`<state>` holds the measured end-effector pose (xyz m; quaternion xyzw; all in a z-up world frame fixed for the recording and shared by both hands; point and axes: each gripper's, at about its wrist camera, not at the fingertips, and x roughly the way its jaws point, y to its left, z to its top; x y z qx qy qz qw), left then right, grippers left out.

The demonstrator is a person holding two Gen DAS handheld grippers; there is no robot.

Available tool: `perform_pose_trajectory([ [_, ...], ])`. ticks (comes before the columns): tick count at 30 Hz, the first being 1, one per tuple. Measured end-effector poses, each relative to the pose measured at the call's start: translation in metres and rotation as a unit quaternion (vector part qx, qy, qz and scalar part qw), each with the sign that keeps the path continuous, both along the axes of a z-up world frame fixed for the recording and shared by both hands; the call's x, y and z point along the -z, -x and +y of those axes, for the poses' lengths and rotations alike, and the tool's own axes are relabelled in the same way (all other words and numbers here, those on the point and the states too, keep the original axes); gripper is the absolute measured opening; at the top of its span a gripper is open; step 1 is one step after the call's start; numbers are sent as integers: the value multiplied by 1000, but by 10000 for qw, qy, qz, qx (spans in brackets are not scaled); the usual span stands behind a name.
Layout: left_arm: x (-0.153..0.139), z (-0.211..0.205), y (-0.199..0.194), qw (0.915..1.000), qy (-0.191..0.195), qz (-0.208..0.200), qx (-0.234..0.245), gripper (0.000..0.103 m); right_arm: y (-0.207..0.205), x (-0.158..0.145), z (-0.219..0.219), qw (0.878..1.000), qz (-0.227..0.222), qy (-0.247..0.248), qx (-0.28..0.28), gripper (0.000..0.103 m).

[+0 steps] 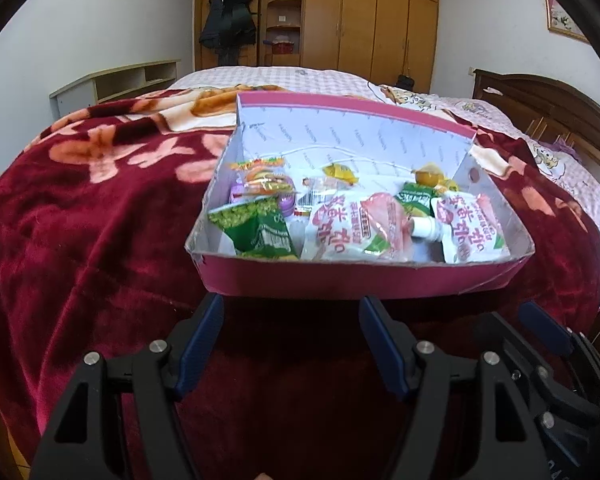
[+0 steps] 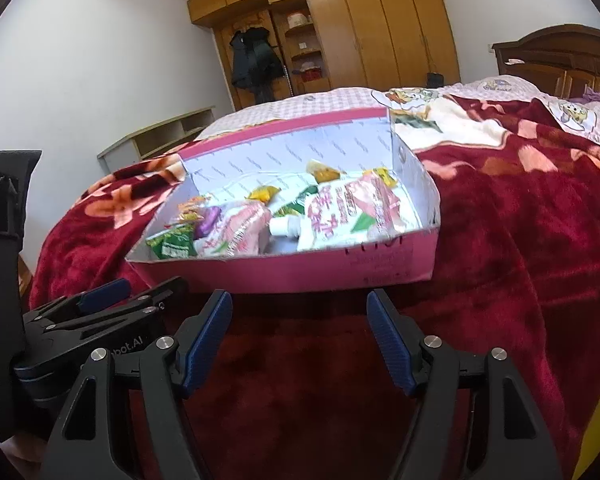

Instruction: Organize snacks

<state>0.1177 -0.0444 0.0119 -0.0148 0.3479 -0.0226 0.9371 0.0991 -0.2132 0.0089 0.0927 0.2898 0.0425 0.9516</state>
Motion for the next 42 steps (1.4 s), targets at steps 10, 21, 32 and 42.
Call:
perform_pose_trajectory([
  [10, 19, -5, -6, 9997, -205, 131, -55, 74, -5, 18, -2, 9996, 294, 24, 38, 72],
  [21, 29, -3, -11, 9993, -214, 287, -102, 74, -8, 25, -2, 9992, 402, 10, 21, 72],
  [32, 33, -2, -13, 9990, -238, 364, -105, 74, -8, 27, -2, 9990, 436, -16, 43, 72],
  [42, 36, -2, -14, 9990, -255, 363, -109, 74, -8, 30, -4, 9989, 460, -40, 63, 72],
])
